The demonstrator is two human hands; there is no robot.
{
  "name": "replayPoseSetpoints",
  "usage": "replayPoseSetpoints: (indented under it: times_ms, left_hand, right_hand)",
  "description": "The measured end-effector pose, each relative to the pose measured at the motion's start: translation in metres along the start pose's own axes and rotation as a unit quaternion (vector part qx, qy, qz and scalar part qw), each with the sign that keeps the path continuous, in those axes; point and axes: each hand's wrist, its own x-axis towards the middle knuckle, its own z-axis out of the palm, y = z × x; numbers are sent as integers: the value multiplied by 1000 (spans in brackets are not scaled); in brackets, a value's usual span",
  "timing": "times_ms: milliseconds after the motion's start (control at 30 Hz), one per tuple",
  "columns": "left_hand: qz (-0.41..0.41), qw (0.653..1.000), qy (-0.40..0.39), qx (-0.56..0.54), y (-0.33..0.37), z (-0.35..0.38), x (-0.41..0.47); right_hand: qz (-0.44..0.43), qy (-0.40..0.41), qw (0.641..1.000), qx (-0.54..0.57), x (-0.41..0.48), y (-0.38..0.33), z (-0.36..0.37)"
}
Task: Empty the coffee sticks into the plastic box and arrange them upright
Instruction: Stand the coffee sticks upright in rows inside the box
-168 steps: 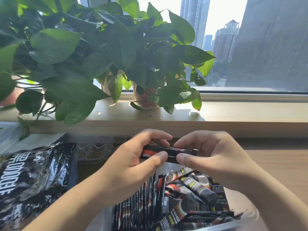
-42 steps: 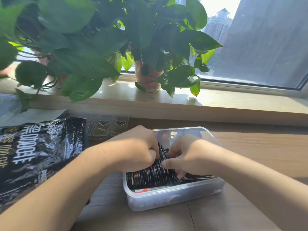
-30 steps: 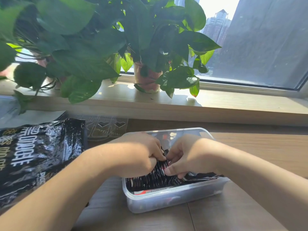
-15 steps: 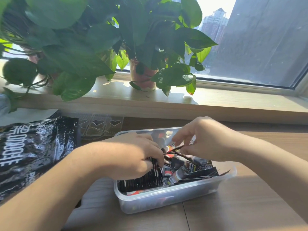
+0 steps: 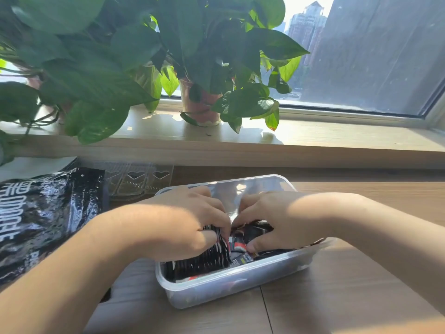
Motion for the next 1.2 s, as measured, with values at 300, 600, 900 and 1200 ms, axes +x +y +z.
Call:
replayPoseSetpoints:
  times_ms: [300, 600, 900, 1200]
  left_hand:
    - [9, 1000, 1, -2, 0, 0, -2]
    - [6, 1000, 3, 0, 1, 0, -2]
    - [3, 1000, 4, -2, 1, 1, -1]
    - [8, 1000, -2, 12, -1, 4, -2]
  right_hand:
    - [22, 3, 1000, 12, -14, 1, -12]
    - [27, -37, 999, -2, -5, -8, -11]
    - [0, -84, 996, 38, -7, -2, -18]
    - [48, -13, 992, 120, -18, 0, -22]
